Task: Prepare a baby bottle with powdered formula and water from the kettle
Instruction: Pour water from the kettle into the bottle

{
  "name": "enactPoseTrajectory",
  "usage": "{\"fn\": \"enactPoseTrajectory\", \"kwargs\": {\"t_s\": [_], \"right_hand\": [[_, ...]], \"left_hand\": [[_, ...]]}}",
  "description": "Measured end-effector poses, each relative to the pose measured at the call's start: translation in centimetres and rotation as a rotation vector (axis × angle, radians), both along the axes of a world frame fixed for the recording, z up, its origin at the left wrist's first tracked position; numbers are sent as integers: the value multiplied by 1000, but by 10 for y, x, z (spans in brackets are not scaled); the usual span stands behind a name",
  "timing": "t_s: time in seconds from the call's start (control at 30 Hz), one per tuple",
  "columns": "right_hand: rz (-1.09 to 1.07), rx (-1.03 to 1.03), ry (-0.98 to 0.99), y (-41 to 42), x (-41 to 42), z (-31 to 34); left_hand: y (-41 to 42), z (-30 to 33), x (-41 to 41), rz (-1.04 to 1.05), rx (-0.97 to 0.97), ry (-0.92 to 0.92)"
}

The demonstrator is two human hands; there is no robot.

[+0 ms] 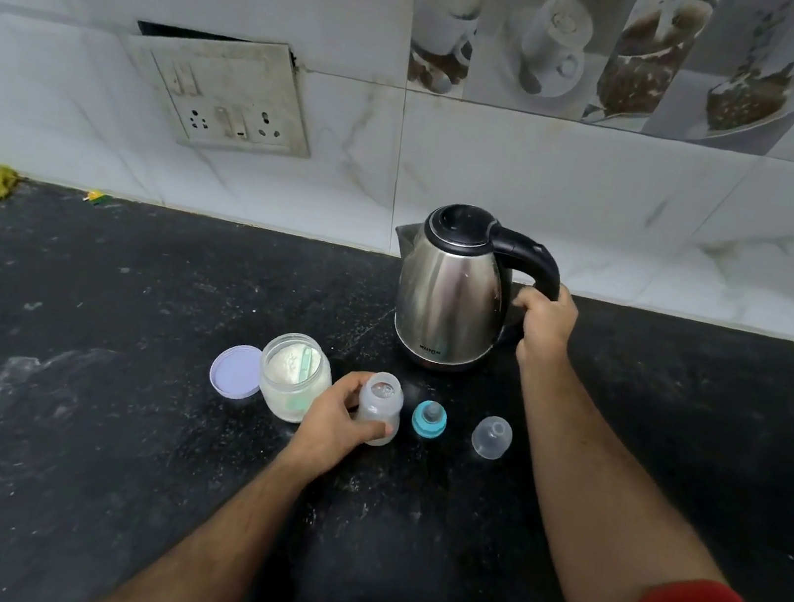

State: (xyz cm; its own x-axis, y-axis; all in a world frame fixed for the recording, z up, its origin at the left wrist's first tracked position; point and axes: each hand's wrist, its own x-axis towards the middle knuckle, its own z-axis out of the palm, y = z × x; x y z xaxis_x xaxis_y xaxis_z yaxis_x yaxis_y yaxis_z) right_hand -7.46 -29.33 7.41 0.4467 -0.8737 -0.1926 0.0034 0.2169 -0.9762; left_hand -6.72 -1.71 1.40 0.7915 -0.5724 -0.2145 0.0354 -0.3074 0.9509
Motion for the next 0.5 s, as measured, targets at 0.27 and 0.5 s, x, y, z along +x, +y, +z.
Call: {"fn": "enactPoseTrajectory", "kwargs": {"t_s": [0.27, 0.5], "right_hand": [[40, 21, 15, -16, 6, -19], [161, -59, 104, -27, -2, -20]], "left_hand": [[-3, -5, 3, 6, 4, 10], [-3, -2, 4, -7, 20, 16]]}}
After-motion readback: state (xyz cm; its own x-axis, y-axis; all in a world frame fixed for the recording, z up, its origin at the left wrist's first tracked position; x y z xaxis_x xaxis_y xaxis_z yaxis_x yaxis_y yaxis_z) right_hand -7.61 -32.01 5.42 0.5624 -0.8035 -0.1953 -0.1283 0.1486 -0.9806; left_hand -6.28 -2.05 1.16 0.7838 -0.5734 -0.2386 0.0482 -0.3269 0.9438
